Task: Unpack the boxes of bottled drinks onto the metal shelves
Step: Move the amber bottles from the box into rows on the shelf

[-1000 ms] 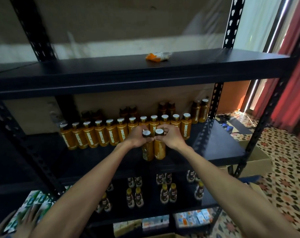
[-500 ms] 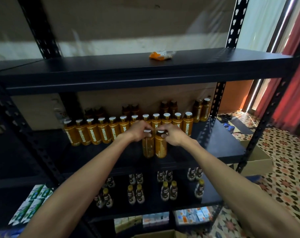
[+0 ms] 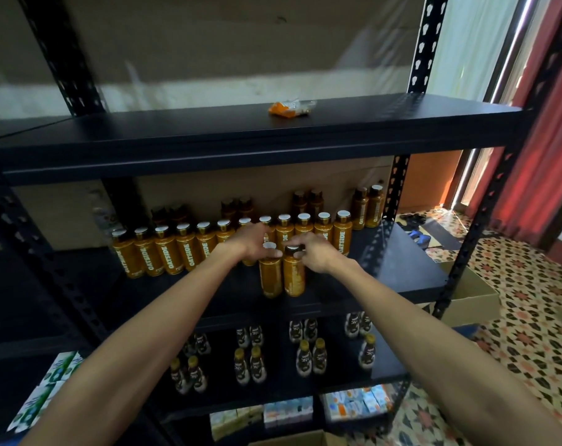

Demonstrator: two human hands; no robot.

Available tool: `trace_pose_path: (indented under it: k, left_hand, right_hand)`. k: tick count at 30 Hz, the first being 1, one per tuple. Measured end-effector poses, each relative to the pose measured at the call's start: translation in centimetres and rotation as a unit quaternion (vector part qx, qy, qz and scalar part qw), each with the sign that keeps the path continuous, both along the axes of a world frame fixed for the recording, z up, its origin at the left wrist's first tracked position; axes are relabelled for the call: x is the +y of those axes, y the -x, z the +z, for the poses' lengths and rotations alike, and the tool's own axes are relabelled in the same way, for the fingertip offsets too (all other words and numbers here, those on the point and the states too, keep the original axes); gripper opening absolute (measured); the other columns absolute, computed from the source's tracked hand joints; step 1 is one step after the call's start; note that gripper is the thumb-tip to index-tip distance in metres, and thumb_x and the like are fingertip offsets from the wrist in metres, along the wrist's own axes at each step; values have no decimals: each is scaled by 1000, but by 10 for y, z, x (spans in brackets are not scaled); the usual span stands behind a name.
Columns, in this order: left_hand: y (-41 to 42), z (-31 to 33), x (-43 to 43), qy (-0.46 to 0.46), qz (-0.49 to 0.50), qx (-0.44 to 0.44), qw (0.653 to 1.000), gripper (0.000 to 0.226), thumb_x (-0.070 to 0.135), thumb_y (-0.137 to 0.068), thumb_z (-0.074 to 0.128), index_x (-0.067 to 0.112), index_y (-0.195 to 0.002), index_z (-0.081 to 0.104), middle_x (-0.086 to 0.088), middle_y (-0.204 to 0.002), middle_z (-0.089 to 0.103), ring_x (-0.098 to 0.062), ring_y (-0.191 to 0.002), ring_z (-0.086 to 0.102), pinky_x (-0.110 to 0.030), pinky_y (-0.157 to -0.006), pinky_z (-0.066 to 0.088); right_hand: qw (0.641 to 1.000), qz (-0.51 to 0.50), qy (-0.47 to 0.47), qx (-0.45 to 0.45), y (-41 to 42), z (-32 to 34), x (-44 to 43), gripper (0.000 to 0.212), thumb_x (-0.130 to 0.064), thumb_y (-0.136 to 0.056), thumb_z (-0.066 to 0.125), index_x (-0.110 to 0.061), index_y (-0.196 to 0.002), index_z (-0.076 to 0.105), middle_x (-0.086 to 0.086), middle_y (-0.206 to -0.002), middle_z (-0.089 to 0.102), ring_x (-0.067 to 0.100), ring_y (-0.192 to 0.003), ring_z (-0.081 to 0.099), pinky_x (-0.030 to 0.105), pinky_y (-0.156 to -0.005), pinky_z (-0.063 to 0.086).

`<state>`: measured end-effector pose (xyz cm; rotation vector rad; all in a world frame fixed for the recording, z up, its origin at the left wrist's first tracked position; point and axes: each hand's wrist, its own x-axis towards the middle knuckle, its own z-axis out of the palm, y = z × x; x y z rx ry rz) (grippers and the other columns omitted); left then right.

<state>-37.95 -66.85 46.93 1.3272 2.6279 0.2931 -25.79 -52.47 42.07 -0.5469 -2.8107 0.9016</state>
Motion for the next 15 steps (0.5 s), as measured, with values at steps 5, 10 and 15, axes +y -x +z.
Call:
trace_pose_path:
  k: [5, 10, 15]
  left_hand:
    - [-1, 1, -1, 18, -24, -11, 999, 50, 16, -89, 72, 20, -135, 55, -5, -142, 51, -22, -127, 51, -35, -100, 48]
    - [-4, -4, -3, 0, 20, -26, 999, 71, 38, -84, 76, 22, -145, 45, -9, -152, 40, -29, -139, 40, -42, -106, 42]
    - [-5, -14, -4, -14, 12, -35, 999, 61, 24, -87, 74, 24, -142, 49, -7, -152, 40, -28, -140, 39, -41, -109, 41]
  right_hand:
    - [1000, 2, 9, -1, -1, 2, -1, 52, 1, -96, 59, -29, -139, 59, -1, -153, 47, 18, -138, 47, 29, -107, 46]
    - [1000, 1, 6, -1, -4, 5, -4, 49, -2, -99, 56, -29, -140, 59, 1, -153, 48, 19, -136, 48, 29, -107, 44]
    - [999, 7, -27, -37, -4, 9, -6, 58, 0, -97, 52, -34, -144, 52, 1, -156, 42, 19, -133, 51, 29, -103, 48]
